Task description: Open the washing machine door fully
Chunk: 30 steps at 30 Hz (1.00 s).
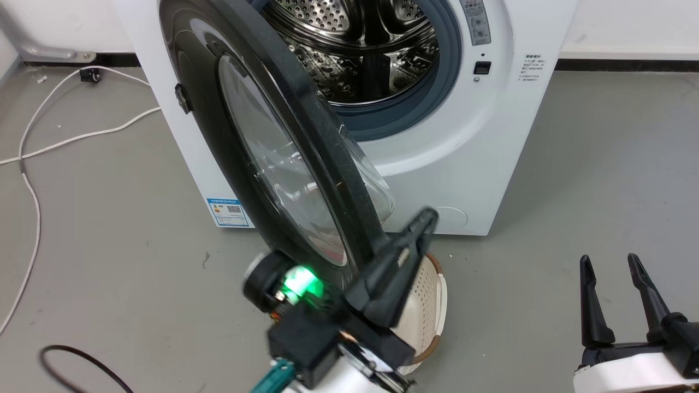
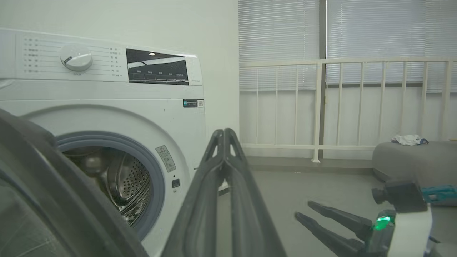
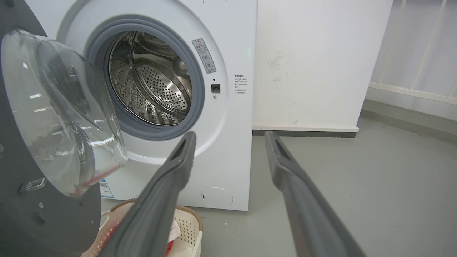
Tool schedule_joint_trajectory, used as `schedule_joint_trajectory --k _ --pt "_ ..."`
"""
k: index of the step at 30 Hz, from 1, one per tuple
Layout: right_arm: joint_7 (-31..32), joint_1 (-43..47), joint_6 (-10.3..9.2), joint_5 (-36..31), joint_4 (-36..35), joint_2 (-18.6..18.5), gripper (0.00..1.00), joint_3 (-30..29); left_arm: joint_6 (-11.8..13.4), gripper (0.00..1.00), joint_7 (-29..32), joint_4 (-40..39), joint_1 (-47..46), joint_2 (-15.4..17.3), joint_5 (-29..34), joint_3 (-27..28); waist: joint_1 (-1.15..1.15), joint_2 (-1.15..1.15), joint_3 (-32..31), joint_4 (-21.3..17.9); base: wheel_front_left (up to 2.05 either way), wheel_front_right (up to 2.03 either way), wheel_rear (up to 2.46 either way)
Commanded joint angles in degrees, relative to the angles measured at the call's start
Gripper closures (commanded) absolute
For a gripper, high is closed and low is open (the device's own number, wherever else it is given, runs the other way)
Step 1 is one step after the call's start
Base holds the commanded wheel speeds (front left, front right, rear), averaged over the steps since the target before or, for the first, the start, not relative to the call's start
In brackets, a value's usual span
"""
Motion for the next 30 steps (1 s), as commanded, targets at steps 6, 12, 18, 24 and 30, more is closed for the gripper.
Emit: schedule_joint_trajectory --k 6,12,18,24,30 --pt "0.0 0.2 -0.04 0.4 0.3 0.2 0.0 0.0 -0.6 1.0 6.4 7.6 4.5 1.4 -2.2 -5.8 0.0 0.0 0.2 0.5 0.0 0.0 0.0" --pt "-0.1 -0.4 -0.04 0.9 0.8 0.2 0.0 0.2 0.5 1.0 7.3 14.1 5.2 1.5 -2.0 -6.9 0.0 0.0 0.6 0.6 0.0 0.0 0.0" --pt "-0.3 -1.1 -0.04 1.2 1.3 0.2 0.0 0.4 2.3 1.0 4.1 20.0 1.8 0.5 -2.1 -5.9 0.0 0.0 1.2 0.3 0.0 0.0 0.0" --pt "-0.4 -1.6 -0.04 1.4 2.0 0.2 0.0 0.7 3.8 1.0 0.8 25.4 -3.0 -0.2 -3.8 -6.7 0.0 0.0 1.8 -0.2 0.0 0.0 0.0" --pt "-0.8 -2.4 -0.04 1.9 3.1 0.2 0.0 1.1 5.8 1.0 -1.9 30.2 -7.3 -0.4 -6.8 -8.4 0.0 0.0 2.3 -0.9 0.0 0.0 0.0"
